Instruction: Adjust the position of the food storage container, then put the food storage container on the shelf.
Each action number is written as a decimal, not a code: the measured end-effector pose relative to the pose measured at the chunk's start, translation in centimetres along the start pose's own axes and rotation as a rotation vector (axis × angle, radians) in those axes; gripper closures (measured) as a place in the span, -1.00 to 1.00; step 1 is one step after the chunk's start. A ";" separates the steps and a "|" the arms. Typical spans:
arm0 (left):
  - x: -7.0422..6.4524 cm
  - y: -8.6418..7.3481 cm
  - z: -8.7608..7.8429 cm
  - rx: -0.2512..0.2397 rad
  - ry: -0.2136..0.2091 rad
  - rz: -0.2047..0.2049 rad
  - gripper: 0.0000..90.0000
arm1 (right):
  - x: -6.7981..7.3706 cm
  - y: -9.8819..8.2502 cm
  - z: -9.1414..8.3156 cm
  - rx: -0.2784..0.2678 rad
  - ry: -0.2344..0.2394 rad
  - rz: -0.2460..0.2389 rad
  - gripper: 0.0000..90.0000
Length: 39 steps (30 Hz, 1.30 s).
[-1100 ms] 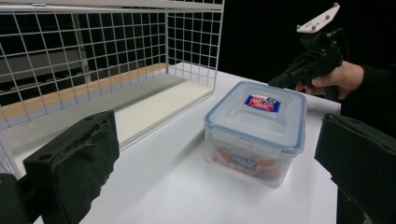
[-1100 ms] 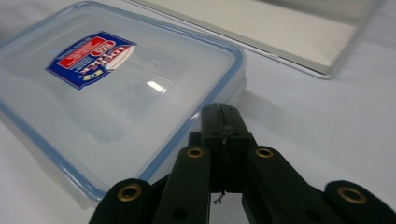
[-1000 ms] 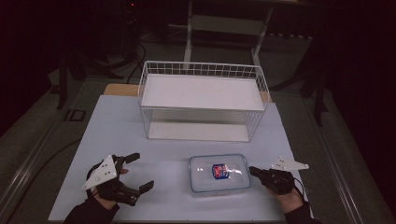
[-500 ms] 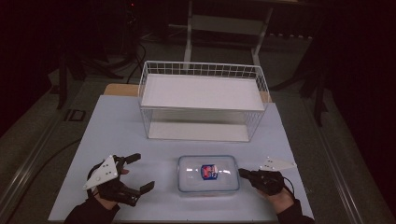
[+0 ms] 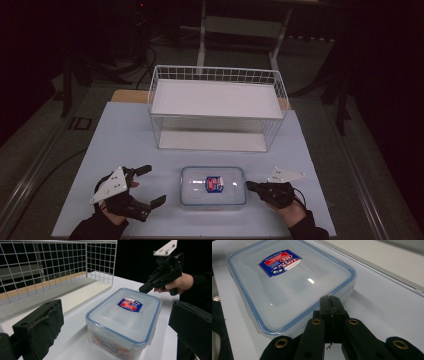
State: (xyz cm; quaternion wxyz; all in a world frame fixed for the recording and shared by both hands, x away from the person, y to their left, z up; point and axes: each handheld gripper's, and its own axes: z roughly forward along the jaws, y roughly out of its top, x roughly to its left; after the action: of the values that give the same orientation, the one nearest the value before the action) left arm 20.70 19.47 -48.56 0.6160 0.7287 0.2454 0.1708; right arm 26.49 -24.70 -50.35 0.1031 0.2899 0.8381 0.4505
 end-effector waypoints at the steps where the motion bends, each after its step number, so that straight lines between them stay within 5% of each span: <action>1: 0.0 0.0 0.0 0.001 -0.001 -0.001 -1.00 | 0.1 0.1 0.1 0.000 0.001 0.001 1.00; 9: 0.0 0.0 0.0 0.005 -0.003 0.003 -1.00 | -0.2 0.5 -0.3 -0.041 -0.017 0.008 0.98; 17: -0.1 0.1 0.1 0.017 -0.004 -0.001 -1.00 | 0.1 1.5 -2.4 -0.122 -0.032 0.014 0.54; 23: -0.8 0.8 0.2 0.040 -0.018 -0.005 -1.00 | 0.9 2.4 -3.2 -0.194 0.025 0.027 -0.38; 26: -1.4 1.6 0.3 0.053 -0.036 0.003 -1.00 | 1.6 2.7 -3.3 -0.207 0.039 -0.019 -0.69; 31: -2.1 2.8 0.7 0.091 -0.052 0.025 -1.00 | 2.6 3.7 -3.8 -0.250 0.015 -0.108 -0.75; 39: -1.9 5.5 1.1 0.124 -0.069 -0.023 -1.00 | 4.0 5.1 -5.1 -0.309 -0.056 -0.208 -0.66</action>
State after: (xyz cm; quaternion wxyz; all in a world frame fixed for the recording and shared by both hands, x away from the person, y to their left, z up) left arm 20.56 16.85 -43.30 0.5799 0.7680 0.2424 0.1230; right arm 23.07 -23.76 -42.94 0.2160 0.1948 0.7810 0.5526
